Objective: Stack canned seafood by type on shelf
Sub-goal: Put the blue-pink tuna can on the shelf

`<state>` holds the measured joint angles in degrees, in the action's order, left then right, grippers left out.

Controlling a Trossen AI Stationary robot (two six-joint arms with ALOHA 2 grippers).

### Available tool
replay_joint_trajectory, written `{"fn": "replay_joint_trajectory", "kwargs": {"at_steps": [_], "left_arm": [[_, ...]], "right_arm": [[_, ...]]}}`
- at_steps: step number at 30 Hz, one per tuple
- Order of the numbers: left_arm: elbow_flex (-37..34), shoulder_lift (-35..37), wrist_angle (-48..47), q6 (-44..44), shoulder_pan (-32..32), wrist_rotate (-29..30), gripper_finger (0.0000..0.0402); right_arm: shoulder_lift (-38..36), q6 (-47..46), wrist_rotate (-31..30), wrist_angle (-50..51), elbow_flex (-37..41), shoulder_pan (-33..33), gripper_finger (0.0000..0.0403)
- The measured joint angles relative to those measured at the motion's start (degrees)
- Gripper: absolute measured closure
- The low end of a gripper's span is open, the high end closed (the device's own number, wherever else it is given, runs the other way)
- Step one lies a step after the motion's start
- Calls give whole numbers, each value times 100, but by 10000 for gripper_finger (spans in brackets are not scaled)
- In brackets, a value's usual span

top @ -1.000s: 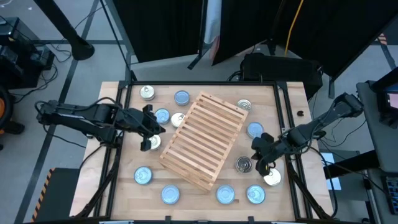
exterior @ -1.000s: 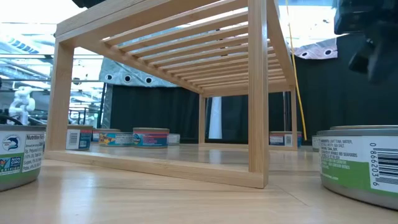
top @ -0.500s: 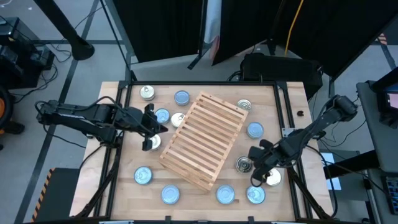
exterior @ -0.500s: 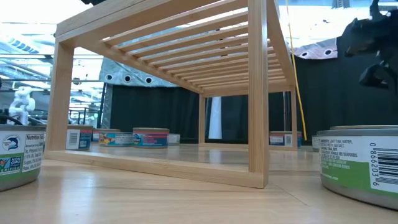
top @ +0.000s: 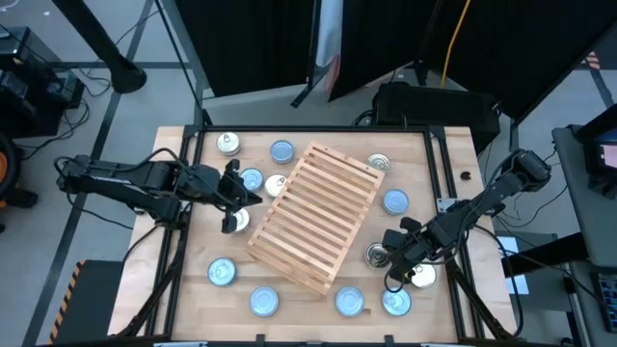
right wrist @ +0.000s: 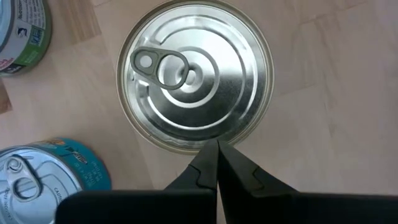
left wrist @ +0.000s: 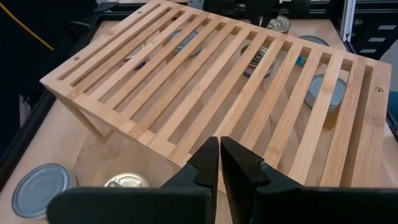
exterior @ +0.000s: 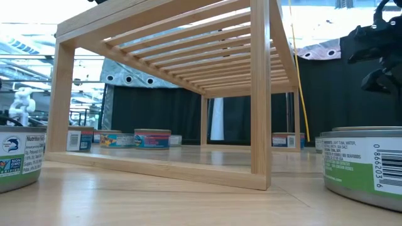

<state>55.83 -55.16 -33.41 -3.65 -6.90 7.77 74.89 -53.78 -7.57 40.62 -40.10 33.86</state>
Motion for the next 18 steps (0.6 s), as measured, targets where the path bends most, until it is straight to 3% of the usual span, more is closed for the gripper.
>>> {"fn": "replay_joint_trajectory", "kwargs": {"at_steps": [18], "left_arm": [[0, -49, -22, 9, 0, 2, 375]], "right_arm": [[194, -307, 2, 294, 29, 244, 403]]}}
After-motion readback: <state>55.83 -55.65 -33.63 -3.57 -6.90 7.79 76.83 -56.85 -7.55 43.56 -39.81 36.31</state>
